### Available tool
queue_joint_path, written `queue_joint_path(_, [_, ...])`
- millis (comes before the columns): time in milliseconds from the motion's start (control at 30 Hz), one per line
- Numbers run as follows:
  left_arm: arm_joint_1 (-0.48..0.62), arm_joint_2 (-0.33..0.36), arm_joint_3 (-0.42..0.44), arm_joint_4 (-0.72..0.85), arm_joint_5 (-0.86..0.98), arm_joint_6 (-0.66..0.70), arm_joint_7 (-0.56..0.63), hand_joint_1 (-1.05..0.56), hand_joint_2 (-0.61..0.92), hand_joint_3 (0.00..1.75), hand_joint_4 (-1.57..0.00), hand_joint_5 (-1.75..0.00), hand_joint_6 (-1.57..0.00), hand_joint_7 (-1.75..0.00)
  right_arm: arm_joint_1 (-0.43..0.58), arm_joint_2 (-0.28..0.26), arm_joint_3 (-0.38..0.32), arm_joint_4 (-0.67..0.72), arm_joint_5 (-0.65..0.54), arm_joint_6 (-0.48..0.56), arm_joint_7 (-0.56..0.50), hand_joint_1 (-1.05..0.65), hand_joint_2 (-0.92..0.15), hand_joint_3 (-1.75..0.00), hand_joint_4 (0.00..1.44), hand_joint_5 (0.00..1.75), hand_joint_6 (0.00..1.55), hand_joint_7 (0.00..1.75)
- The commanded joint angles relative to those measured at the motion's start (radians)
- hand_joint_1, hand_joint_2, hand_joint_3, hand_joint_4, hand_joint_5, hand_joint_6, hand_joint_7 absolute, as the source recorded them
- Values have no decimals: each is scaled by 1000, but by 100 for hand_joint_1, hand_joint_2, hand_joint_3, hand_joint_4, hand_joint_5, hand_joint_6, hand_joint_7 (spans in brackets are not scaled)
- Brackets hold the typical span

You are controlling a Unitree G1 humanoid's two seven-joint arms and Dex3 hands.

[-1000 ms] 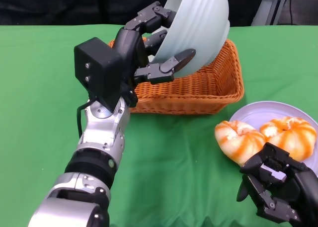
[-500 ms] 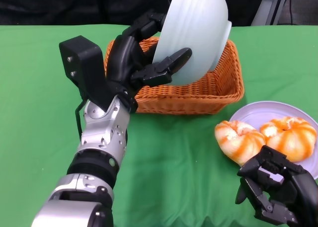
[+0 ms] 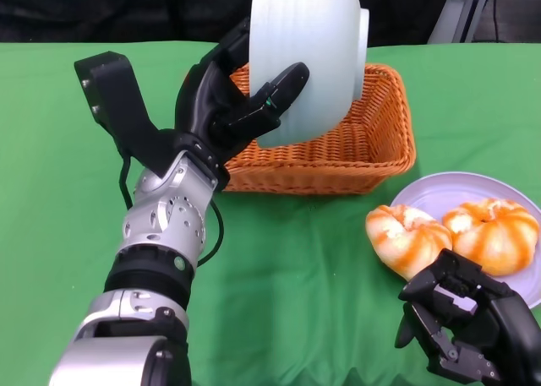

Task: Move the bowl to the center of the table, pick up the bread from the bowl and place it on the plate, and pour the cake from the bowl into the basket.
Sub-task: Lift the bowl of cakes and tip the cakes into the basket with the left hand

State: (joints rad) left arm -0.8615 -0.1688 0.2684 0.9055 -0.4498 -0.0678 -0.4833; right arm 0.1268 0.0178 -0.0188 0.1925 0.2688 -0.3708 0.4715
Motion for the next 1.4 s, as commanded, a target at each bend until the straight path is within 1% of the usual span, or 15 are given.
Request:
queue_joint_path(33, [-42,10,10,-24,-20,6,-30,-4,67,107,-81,-148,-79,-142,-7,-4,-4,19,19,-22,16,-12,-63,-85,68,162,60,134])
queue_joint_path(233, [-50,8,32,-27,-49,56,-45,-3,69,105,-81,-147,-79,-142,-7,0,-5,24,17,-22,20,-13,-63,-85,68,162,61,133])
queue_joint_path(400, [-72,6,78,-32,-127,182,-42,-6,72,105,-80,-146,-78,-140,-5,-3,-6,21,12,-27,19,-15,-62,-85,70,161,62,132])
queue_joint_path(500, [-80,0,100,-46,-166,252,-25,-9,76,100,-81,-143,-78,-140,-1,-8,-8,15,14,-27,22,-15,-63,-84,69,161,62,132])
queue_joint_path(600, [-92,1,118,-54,-193,308,-17,-12,79,93,-71,-154,-70,-146,1,-9,-8,-5,11,-14,14,-16,-63,-83,69,162,62,132])
queue_joint_path(633, [-94,1,120,-57,-195,318,-13,-14,80,88,-69,-156,-67,-148,0,-9,-7,-8,11,-11,13,-17,-64,-82,69,162,62,132])
queue_joint_path(700, [-101,2,127,-65,-202,343,6,-14,82,85,-68,-158,-66,-149,0,-12,-5,-21,16,6,16,-17,-64,-82,69,162,62,131])
queue_joint_path(800, [-105,3,135,-84,-218,390,34,-12,84,83,-63,-162,-62,-154,2,-13,-1,-38,12,22,13,-12,-65,-83,69,161,62,132])
queue_joint_path(867, [-104,4,138,-95,-223,414,49,-12,87,79,-61,-165,-59,-160,5,-10,0,-47,10,35,6,-11,-64,-84,70,160,63,133])
queue_joint_path(933, [-102,3,143,-98,-227,426,52,-12,89,77,-61,-166,-57,-162,7,-9,2,-51,8,36,4,-11,-62,-88,72,158,63,134])
queue_joint_path(1100, [-108,7,168,-81,-260,475,38,-12,90,79,-56,-170,-59,-161,1,-12,2,-41,11,31,15,-12,-61,-90,72,158,63,134])
queue_joint_path(1267, [-122,18,197,-48,-298,535,22,-13,82,86,-53,-174,-60,-156,-2,-11,1,-37,14,36,18,-15,-60,-87,71,158,62,132])
queue_joint_path(1333, [-127,20,206,-43,-306,548,26,-14,82,85,-53,-174,-60,-155,-2,-11,1,-35,8,33,14,-15,-60,-87,71,158,62,131])
queue_joint_path(1400, [-129,20,212,-41,-307,557,28,-16,85,80,-53,-175,-58,-157,-2,-10,0,-33,12,32,17,-14,-61,-87,71,158,63,130])
